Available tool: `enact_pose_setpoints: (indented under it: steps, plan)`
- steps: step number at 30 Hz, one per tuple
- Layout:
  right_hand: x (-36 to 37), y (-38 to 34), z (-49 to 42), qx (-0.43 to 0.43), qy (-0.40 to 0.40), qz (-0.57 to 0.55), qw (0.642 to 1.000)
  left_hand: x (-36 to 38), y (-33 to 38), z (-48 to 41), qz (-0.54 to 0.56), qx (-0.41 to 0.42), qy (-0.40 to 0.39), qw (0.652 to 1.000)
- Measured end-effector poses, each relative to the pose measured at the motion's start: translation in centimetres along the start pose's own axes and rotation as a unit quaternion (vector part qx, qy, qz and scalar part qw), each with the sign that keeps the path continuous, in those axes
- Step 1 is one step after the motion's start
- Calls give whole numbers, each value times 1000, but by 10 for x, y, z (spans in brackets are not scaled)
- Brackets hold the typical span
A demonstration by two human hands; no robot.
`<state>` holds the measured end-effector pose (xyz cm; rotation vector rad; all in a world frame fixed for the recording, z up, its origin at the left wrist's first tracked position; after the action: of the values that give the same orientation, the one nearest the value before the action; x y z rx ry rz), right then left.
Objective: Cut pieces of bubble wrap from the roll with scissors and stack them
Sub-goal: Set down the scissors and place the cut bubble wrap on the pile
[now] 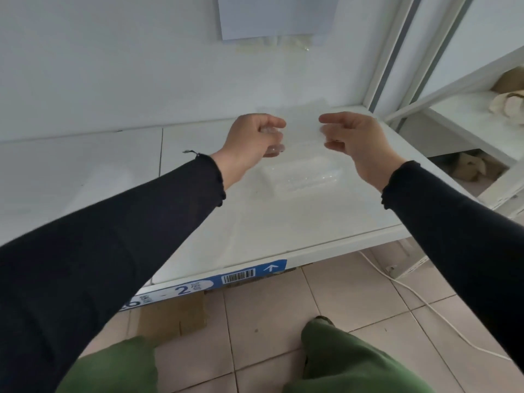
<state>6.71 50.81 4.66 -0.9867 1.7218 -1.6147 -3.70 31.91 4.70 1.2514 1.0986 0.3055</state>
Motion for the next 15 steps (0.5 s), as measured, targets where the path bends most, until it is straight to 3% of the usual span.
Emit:
enact_pose_setpoints:
  steps: [5,15]
  plan:
    - [-32,19,-23,17,-20,113,993,32,-14,-25,-120,-5,-24,992]
    - [-38,61,-35,20,-55,226,972,55,-52,-27,-168,-30,-22,985]
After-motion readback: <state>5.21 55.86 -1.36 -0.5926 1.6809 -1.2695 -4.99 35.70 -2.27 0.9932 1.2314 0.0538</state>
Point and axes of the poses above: each hand's wrist, its own z-axis away from the middle knuckle, its own x-axis out of the palm, y = z × x, the point moved 3 cm from there along -z, towards the middle knuckle, and after that the axes turned 15 degrees about -z, right-handed, at the moved point
